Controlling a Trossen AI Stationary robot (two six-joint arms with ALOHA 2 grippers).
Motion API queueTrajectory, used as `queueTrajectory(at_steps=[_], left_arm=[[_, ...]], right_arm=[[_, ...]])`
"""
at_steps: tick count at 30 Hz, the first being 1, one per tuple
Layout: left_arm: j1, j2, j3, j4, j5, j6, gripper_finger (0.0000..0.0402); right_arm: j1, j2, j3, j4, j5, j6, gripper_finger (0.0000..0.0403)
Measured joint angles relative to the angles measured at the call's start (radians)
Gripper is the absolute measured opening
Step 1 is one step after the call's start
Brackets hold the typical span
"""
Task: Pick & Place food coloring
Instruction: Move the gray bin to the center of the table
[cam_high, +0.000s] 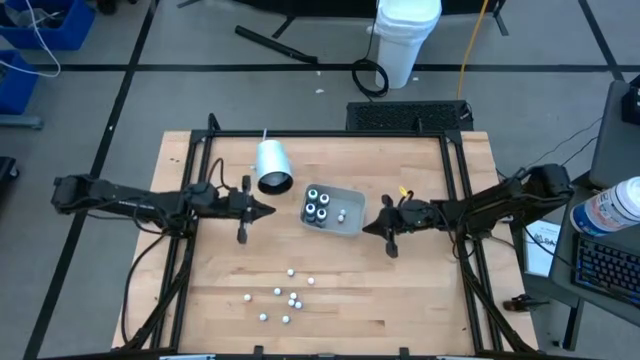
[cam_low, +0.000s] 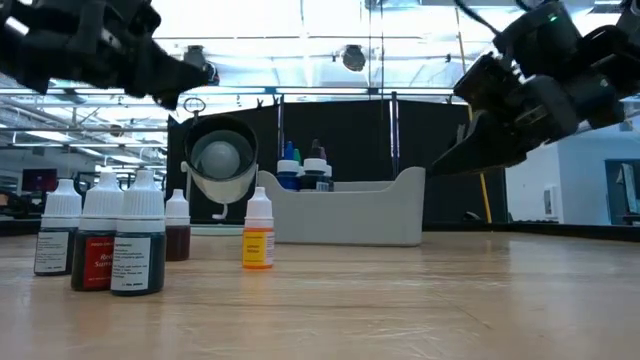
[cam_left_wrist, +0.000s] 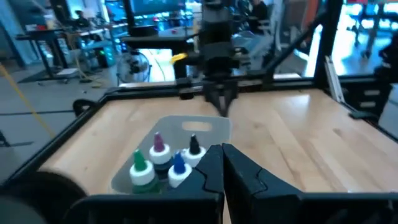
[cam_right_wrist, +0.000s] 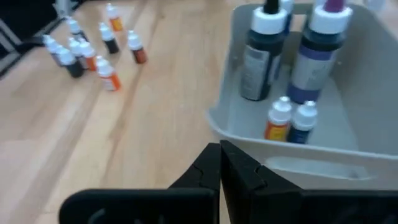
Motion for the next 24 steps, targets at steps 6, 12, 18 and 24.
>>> queueTrajectory(at_steps=[6,12,18,24], left_arm=[[0.01,0.001,-0.116,0.146,0.01,-0.018,0.0003],[0.01,0.0,-0.193,0.216,-0.044,-0.123,0.0017],[-0.011,0.025,-0.207,0.178,-0.099,-0.25,0.0004],[-0.074,0.055,-0.207,0.185,-0.139,-0.236,0.0017]], right_arm=[[0.083,-0.088,0.0,-0.06,0.164,0.015,0.0],[0.187,-0.159,0.0,-0.049,0.275,0.069,0.0],[0.255,-0.148,0.0,-0.086,0.584,0.133,0.0],[0.196,-0.156,0.0,-0.121,0.681,0.179,0.0]])
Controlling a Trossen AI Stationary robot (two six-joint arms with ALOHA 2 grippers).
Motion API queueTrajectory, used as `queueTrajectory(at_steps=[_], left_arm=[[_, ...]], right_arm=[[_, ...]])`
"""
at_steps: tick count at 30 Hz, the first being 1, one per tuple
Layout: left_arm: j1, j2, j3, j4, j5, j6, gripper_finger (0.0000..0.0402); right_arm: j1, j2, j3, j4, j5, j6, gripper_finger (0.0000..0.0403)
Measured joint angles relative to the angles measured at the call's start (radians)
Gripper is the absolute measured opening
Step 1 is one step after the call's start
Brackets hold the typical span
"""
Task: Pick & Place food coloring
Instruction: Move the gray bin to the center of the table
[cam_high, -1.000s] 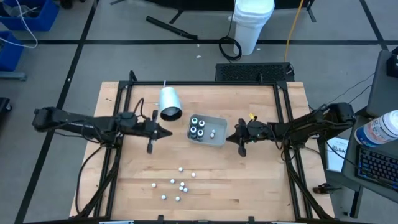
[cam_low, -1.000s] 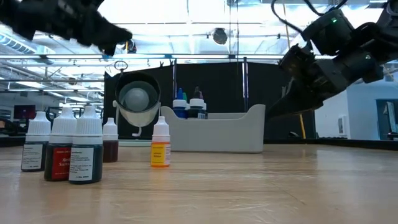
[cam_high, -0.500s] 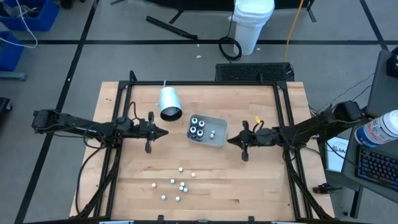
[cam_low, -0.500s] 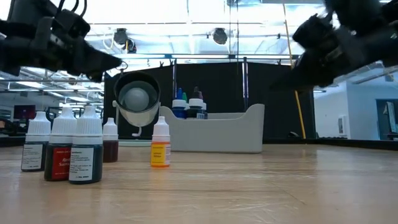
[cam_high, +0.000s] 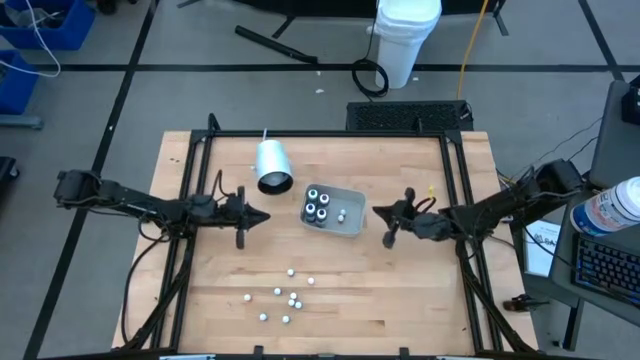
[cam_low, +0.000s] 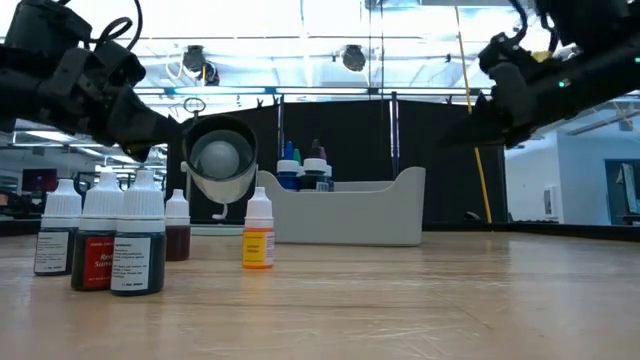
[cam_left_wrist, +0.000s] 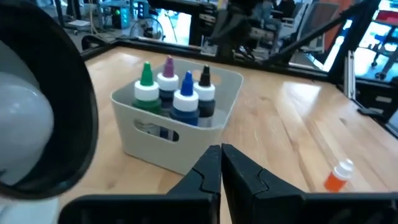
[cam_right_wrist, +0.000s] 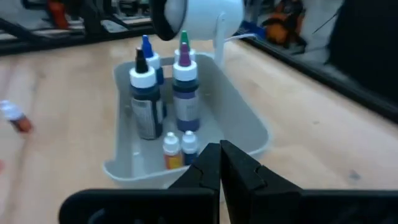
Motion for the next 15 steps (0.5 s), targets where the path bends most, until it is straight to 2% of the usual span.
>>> queueTrajectory(at_steps=[5,8,10,13,15], left_arm=[[-0.025,0.029,0.0,0.0,-0.002,0.001,0.0018],[-0.028,0.036,0.0,0.0,-0.002,0.02,0.0018],[-0.028,0.036,0.0,-0.001,-0.003,0.027,0.0019],[-0.028,0.036,0.0,-0.001,-0.003,0.048,0.0019],[-0.027,0.036,0.0,0.003,-0.006,0.079,0.0019]], right_arm=[[-0.037,0.007,0.004,0.012,-0.231,-0.056,0.0],[-0.016,0.009,0.066,-0.054,-0.347,-0.131,0.0],[-0.003,0.009,0.156,-0.179,-0.332,-0.135,0.0],[0.021,0.016,0.291,-0.367,-0.218,-0.139,0.0],[0.024,0.039,0.376,-0.44,-0.222,-0.144,0.0]])
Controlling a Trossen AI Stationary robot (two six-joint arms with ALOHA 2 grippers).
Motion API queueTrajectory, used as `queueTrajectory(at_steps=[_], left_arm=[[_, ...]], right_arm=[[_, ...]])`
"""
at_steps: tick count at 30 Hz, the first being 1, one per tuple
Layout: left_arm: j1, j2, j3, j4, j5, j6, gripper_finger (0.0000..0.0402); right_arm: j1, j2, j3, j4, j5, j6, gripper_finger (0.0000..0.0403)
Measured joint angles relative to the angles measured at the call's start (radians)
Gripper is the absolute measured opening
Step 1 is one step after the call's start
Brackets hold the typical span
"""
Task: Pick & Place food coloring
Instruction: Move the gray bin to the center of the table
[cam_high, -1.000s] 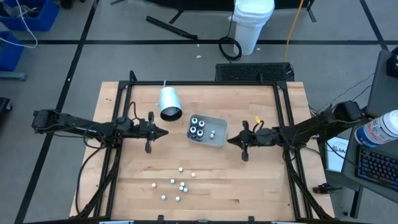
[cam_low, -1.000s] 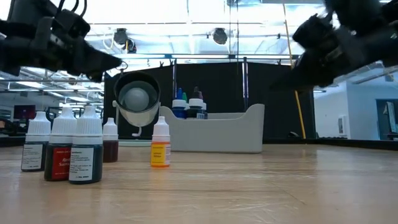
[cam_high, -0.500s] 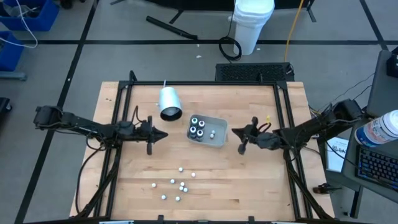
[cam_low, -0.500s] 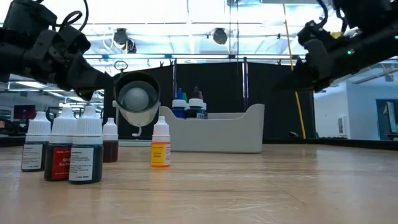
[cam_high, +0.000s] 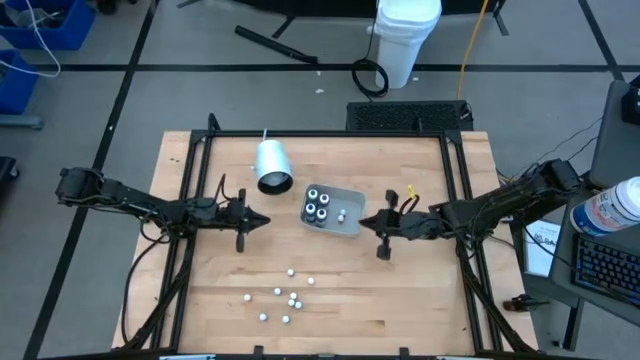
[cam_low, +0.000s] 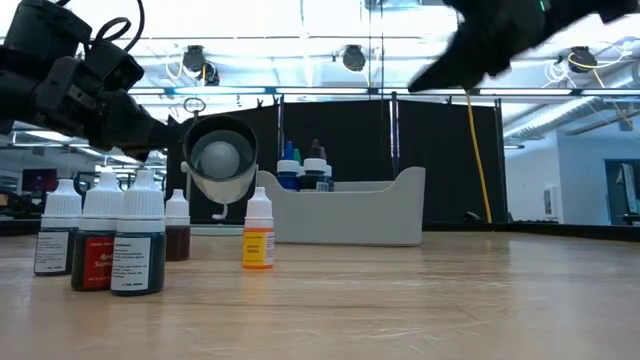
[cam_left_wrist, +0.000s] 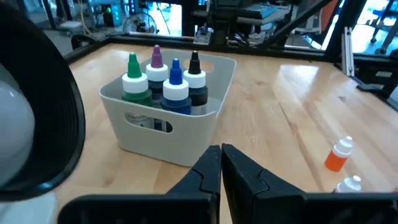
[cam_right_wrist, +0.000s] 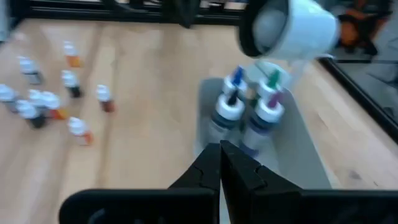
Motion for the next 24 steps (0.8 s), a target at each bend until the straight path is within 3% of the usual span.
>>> queueTrajectory(at_steps=[3,9,15,20,24], left_arm=[[0.0,0.0,0.0,0.021,-0.047,0.042,0.0019],[0.001,-0.001,0.001,0.086,-0.108,0.065,0.0019],[0.0,-0.001,0.001,0.079,-0.065,0.046,0.0019],[0.0,-0.001,0.001,0.078,-0.046,0.053,0.0019],[0.0,-0.001,0.001,0.078,-0.046,0.068,0.0019]], right_arm=[[-0.017,0.061,0.119,-0.081,-0.08,0.0,0.0],[-0.057,0.324,0.373,-0.217,-0.28,-0.042,0.0004],[-0.056,0.516,0.535,-0.35,-0.275,-0.088,0.0067],[-0.056,0.564,0.551,-0.34,-0.231,-0.129,0.0137],[-0.058,0.572,0.551,-0.317,-0.226,-0.134,0.0165]])
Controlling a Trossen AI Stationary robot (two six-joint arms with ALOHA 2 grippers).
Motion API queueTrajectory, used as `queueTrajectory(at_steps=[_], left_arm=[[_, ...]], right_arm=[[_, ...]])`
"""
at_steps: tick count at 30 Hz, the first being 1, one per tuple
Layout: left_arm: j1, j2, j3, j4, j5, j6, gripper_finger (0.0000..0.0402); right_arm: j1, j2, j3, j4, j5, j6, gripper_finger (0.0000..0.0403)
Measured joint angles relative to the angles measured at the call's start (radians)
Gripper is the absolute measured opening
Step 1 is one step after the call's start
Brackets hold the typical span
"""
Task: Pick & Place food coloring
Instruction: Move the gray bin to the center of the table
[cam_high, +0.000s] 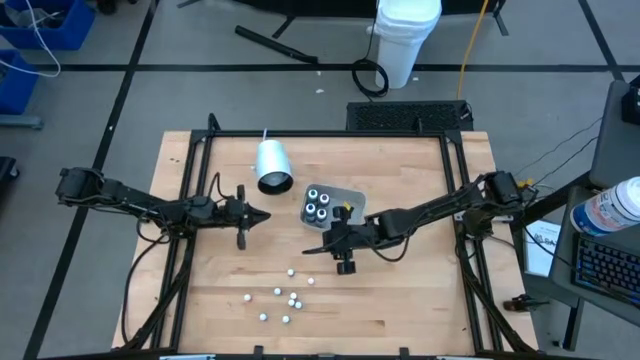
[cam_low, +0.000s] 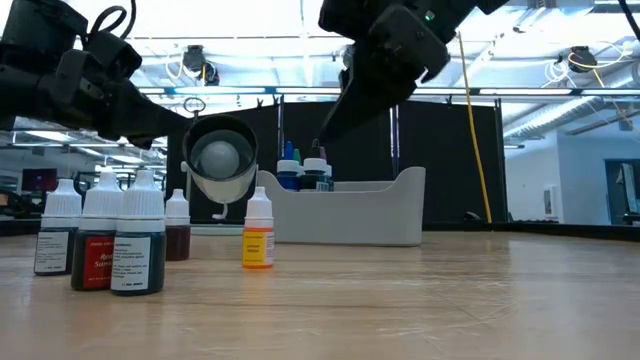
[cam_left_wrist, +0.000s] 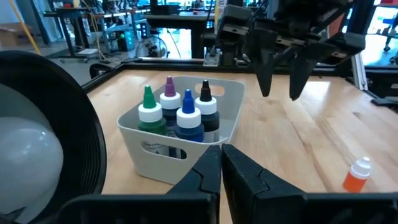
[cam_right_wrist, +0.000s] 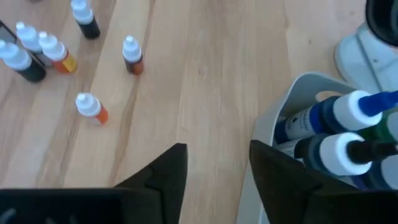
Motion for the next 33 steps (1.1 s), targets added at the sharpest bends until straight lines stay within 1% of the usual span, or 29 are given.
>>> queueTrajectory(at_steps=[2,4,6,10,13,14,17,19,21,26,33], left_arm=[[0.0,0.0,0.0,0.0,0.0,0.012,0.0019],[0.0,0.0,0.0,0.001,0.0,0.012,0.0019],[0.0,0.0,0.0,0.002,0.0,0.022,0.0019],[0.0,0.0,0.0,0.002,-0.001,0.032,0.0019],[0.0,0.0,0.0,0.006,-0.001,0.038,0.0019],[0.0,0.0,0.0,0.011,-0.001,0.038,0.0019],[0.0,0.0,0.0,0.009,-0.001,0.038,0.0019],[0.0,0.0,0.0,0.007,-0.001,0.038,0.0019],[0.0,0.0,0.0,0.003,-0.001,0.038,0.0019],[0.0,0.0,0.0,0.007,-0.001,0.05,0.0019],[0.0,0.0,0.0,0.007,-0.002,0.05,0.0019]], right_arm=[[0.0,0.0,0.0,0.01,0.019,0.001,0.0171],[0.0,0.0,0.0,0.008,0.071,0.024,0.0173],[-0.007,0.0,0.0,0.003,0.096,0.057,0.0171],[-0.027,0.002,-0.012,0.009,0.056,0.088,0.0163],[-0.035,0.022,-0.034,0.031,0.049,0.09,0.0158],[-0.038,0.023,-0.047,0.031,0.049,0.09,0.0158],[-0.042,0.041,-0.076,0.103,0.053,0.089,0.0158],[-0.042,0.04,-0.093,0.115,0.077,0.087,0.016],[-0.046,0.041,-0.099,0.149,0.077,0.074,0.0161],[-0.058,0.039,-0.129,0.153,0.074,0.083,0.0156],[-0.057,0.039,-0.197,0.251,0.069,0.098,0.0154]])
